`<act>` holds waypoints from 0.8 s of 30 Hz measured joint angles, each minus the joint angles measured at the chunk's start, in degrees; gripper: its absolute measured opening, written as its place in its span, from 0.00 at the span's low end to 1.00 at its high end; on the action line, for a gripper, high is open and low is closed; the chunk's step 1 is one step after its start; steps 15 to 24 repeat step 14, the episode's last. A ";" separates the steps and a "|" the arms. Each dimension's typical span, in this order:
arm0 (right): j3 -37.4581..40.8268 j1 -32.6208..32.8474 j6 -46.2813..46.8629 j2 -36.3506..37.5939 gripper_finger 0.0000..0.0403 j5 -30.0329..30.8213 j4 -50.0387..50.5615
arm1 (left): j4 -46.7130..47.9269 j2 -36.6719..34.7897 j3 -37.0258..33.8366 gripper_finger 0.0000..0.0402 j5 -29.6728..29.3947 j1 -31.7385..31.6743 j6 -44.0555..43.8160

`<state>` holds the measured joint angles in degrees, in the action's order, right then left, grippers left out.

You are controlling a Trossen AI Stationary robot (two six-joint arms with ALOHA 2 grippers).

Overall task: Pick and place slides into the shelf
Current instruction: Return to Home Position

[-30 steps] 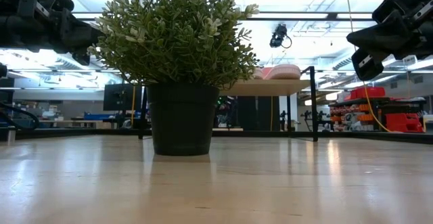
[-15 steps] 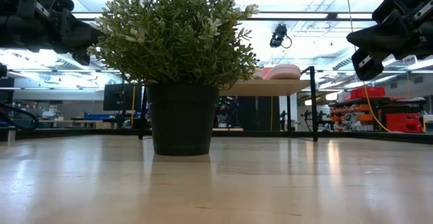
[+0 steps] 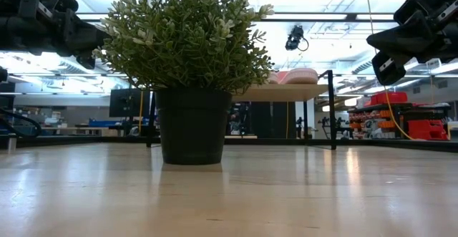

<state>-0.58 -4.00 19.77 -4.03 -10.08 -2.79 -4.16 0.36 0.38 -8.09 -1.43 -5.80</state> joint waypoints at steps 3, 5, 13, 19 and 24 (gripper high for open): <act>0.00 0.01 0.00 0.00 0.03 0.00 0.00 | 0.00 0.00 0.00 0.06 0.00 0.02 0.00; 0.00 -0.01 0.00 0.00 0.03 0.00 0.00 | 0.00 0.00 0.01 0.06 0.01 0.01 0.00; 0.00 0.01 0.00 0.00 0.03 0.02 0.00 | 0.00 0.00 0.02 0.09 0.00 0.00 0.00; 0.00 -0.01 0.00 0.00 0.03 0.02 0.00 | 0.00 0.00 0.02 0.09 0.00 0.02 0.00; 0.00 -0.01 0.00 0.00 0.03 0.02 0.00 | 0.00 0.00 0.02 0.09 0.00 0.02 0.00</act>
